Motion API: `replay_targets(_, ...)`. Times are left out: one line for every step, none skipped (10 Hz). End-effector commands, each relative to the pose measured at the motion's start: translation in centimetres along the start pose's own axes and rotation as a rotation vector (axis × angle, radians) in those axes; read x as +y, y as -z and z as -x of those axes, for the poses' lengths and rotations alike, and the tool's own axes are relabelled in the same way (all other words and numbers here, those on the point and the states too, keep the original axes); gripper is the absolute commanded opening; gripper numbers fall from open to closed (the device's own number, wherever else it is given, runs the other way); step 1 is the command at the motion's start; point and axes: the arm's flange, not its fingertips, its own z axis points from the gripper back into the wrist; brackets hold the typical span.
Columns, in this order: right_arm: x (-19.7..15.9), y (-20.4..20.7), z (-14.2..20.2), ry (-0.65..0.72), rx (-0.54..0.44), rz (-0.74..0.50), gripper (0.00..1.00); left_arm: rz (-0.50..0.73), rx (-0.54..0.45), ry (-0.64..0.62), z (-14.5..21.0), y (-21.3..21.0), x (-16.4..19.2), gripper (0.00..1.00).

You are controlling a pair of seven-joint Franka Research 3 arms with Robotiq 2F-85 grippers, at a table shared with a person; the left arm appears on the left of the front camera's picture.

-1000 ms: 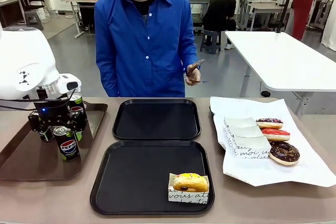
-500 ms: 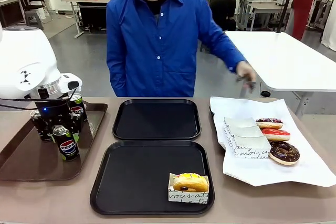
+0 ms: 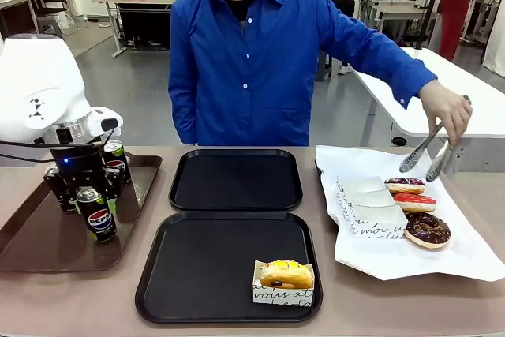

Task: Set up donuts and drinks on trays.
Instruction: Pick up one Pepsi coke and place it on the Flat Tray.

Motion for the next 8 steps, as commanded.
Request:
replay_targets(0.0, -0.1, 0.1, 0.001, 0.0, -0.011, 1.0, 0.0, 0.014, -0.018, 2.6, -5.2, -0.8, 0.19)
replay_targets(0.0, -0.1, 0.1, 0.001, 0.0, -0.011, 1.0, -0.004, 0.016, -0.006, 4.2, -7.9, -0.9, 0.19)
replay_targets(0.0, -0.1, 0.1, 0.001, 0.0, -0.011, 1.0, 0.001, 0.014, 0.025, 6.0, -10.2, -1.0, 0.19)
replay_targets(0.0, -0.1, 0.1, 0.001, 0.0, -0.011, 1.0, 0.005, -0.011, 0.05, 7.9, -12.0, -0.8, 0.19)
replay_targets(0.0, -0.1, 0.1, 0.001, 0.0, -0.011, 1.0, 0.007, -0.023, 0.039, 9.0, -12.7, -0.2, 0.19)
replay_targets(0.0, -0.1, 0.1, 0.001, 0.0, -0.011, 1.0, -0.017, 0.008, 0.037, 6.4, -10.5, -0.9, 0.19)
replay_targets(0.0, -0.1, 0.1, 0.001, 0.0, -0.011, 1.0, -0.017, 0.008, 0.037, 6.4, -10.5, -0.9, 0.19)
replay_targets(0.0, -0.1, 0.1, 0.001, 0.0, -0.011, 1.0, -0.017, 0.008, 0.037, 6.4, -10.5, -0.9, 0.19)
